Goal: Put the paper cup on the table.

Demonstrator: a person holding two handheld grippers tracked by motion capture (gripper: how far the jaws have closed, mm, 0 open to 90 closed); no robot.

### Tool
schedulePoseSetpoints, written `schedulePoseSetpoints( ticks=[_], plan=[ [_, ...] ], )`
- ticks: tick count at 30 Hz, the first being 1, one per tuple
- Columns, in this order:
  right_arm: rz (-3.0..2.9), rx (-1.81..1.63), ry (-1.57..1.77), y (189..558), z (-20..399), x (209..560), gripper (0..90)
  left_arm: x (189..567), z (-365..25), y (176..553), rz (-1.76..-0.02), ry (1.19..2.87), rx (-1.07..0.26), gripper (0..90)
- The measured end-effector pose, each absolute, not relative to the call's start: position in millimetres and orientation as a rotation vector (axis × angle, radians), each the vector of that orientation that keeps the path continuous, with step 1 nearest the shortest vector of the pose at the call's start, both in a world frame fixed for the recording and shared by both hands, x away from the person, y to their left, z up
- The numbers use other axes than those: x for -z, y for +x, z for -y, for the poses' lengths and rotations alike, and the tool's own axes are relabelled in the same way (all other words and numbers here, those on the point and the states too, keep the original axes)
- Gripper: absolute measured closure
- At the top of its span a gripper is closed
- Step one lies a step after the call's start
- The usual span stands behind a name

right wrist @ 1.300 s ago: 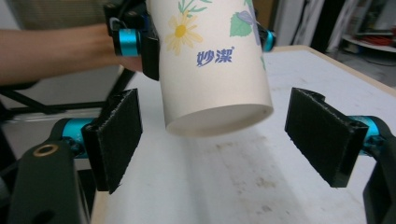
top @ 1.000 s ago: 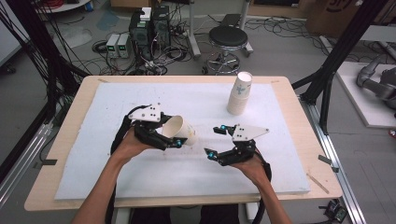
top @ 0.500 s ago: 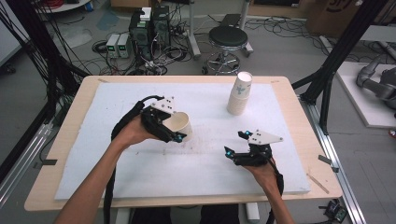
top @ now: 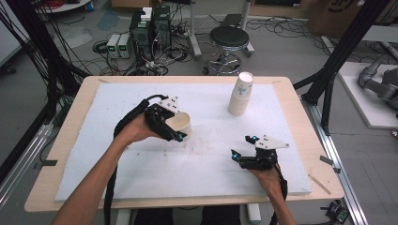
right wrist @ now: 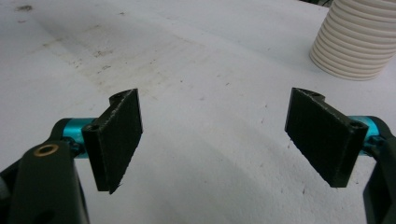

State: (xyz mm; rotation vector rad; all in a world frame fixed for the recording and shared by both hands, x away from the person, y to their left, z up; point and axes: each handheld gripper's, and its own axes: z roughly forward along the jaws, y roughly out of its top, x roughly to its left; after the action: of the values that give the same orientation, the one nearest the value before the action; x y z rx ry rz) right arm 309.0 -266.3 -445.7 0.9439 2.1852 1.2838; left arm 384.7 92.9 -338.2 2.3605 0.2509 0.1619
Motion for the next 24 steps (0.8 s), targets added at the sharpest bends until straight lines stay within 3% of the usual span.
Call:
schedulePoseSetpoints(
  ticks=[24],
  plan=[
    [-2.182, -1.292, 0.952, 307.5, 268.6, 449.0, 19.3, 351.0, -83.5, 389.4, -0.275, 2.361, -0.161, 33.0]
  ],
)
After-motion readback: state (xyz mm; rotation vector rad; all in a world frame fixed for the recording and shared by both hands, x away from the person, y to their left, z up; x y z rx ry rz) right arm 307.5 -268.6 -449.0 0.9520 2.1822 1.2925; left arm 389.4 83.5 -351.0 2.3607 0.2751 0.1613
